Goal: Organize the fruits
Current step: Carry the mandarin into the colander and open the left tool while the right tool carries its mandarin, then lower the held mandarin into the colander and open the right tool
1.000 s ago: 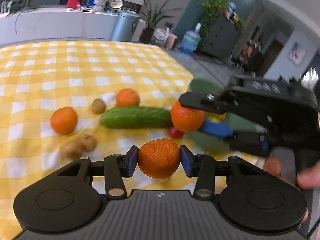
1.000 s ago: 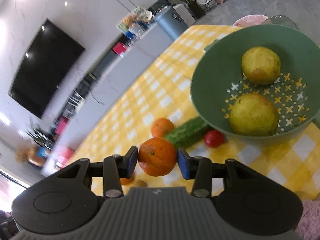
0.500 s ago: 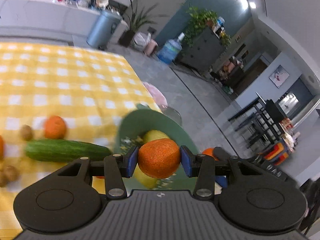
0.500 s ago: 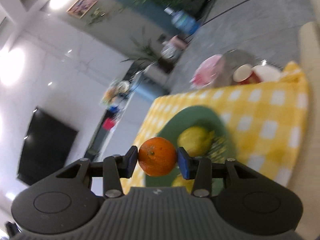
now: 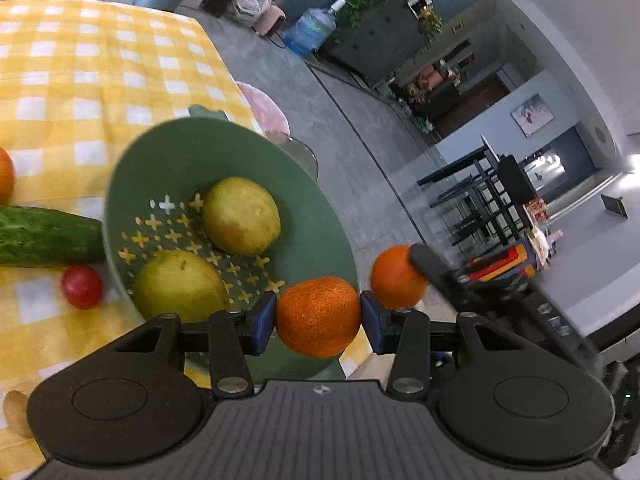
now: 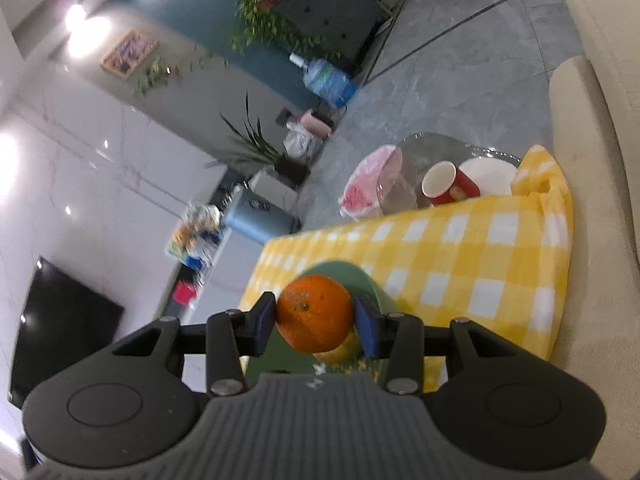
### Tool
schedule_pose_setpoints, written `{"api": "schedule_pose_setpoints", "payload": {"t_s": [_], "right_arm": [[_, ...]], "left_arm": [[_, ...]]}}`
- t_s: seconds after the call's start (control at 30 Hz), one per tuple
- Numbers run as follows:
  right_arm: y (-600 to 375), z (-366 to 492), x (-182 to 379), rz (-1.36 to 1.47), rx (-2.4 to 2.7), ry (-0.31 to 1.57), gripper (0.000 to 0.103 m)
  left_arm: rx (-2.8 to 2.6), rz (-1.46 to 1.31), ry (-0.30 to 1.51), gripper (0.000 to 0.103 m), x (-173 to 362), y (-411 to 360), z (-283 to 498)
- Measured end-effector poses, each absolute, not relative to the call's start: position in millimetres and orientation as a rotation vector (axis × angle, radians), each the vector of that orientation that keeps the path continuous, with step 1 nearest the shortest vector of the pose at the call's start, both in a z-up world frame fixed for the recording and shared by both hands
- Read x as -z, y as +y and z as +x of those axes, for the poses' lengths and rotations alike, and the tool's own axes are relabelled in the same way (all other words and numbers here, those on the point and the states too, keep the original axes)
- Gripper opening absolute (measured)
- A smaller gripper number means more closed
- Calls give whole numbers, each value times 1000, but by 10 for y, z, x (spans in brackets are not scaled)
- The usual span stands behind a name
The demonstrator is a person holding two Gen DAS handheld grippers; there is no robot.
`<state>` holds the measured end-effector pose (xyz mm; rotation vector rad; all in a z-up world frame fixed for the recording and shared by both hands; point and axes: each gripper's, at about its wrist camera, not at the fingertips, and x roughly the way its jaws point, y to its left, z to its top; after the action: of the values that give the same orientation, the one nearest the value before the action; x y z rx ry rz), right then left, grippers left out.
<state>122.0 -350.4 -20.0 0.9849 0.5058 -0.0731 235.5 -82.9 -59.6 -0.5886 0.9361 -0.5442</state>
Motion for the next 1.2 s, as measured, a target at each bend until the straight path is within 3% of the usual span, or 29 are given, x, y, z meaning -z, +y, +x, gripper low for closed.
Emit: {"api": "schedule_pose_setpoints", "payload": {"t_s": [0.23,0.63,1.2], "right_arm": [[-3551,1284,252,1000,57,499,40],[-3413,1372,286,913,41,565,40],[-3203,1389,221,726,28,686,42]], "left_arm": [[552,-537,899,52,545,-886,2250],[496,-563,844,65,518,-724,2131],[507,-591,840,70,561,-616,2091]]}}
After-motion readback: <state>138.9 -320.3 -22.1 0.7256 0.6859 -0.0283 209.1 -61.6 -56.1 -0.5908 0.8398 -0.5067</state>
